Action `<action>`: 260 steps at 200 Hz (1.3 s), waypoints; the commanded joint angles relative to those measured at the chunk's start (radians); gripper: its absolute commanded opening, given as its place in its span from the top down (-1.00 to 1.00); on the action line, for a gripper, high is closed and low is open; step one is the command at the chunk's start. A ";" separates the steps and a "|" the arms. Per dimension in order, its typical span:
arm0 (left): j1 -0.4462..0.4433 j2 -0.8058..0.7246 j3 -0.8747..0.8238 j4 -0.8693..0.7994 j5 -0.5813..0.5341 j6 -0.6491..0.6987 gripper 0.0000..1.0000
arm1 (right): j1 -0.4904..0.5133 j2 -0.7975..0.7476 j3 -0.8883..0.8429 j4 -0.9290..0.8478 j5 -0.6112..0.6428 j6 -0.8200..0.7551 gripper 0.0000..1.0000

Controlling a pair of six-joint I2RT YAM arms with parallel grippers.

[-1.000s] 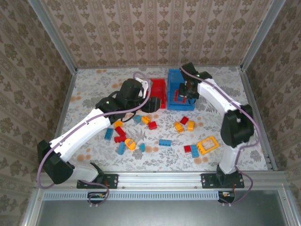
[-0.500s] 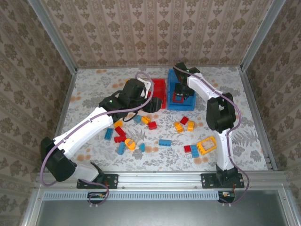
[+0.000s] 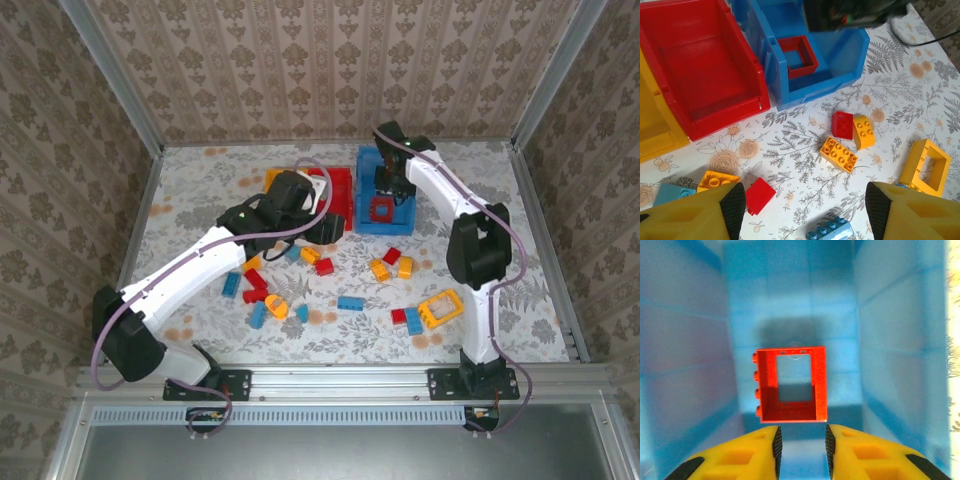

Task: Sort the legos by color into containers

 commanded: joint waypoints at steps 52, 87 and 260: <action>-0.085 0.044 -0.027 -0.077 0.011 0.077 -0.33 | 0.005 -0.438 -0.276 -0.014 -0.062 -0.017 0.25; -0.142 0.050 -0.094 -0.115 0.017 0.163 -0.37 | 0.005 -0.674 -0.557 -0.010 -0.178 -0.050 0.16; -0.223 0.321 -0.244 0.153 0.067 0.784 -0.63 | 0.011 -1.136 -1.002 -0.128 -0.458 0.028 -0.29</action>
